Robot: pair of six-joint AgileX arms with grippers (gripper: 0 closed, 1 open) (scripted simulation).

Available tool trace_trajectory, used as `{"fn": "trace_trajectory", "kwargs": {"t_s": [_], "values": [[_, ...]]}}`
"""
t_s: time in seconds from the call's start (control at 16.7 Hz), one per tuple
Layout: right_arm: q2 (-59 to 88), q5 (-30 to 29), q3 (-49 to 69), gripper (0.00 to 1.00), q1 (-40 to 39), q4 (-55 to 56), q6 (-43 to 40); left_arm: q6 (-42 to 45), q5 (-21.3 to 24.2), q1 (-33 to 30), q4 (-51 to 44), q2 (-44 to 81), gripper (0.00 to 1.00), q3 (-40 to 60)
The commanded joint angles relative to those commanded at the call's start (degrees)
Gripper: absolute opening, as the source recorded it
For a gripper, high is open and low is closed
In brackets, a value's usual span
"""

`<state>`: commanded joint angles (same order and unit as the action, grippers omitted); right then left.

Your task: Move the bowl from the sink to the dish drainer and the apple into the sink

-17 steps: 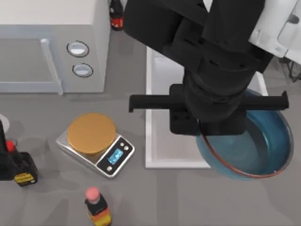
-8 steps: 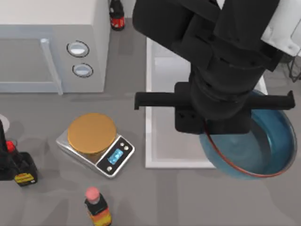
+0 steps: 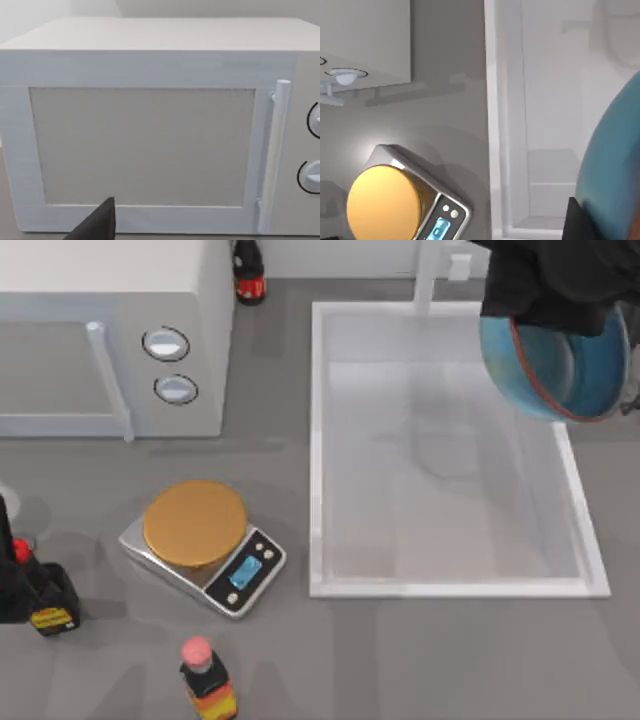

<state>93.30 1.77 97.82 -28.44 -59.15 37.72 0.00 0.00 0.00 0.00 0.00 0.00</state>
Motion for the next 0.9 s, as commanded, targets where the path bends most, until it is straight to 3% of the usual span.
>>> {"fn": "trace_trajectory", "kwargs": {"t_s": [0.54,0.72,0.9], "values": [[-13.7,16.2,-16.5,0.00,41.4,47.6,-28.2,0.0,0.0,0.0,0.0,0.0,1.00,0.0],[-17.0,19.7,-20.5,0.00,49.7,56.0,-34.5,0.0,0.0,0.0,0.0,0.0,1.00,0.0],[-18.3,21.0,-22.0,0.00,52.4,58.7,-36.8,0.0,0.0,0.0,0.0,0.0,1.00,0.0]]}}
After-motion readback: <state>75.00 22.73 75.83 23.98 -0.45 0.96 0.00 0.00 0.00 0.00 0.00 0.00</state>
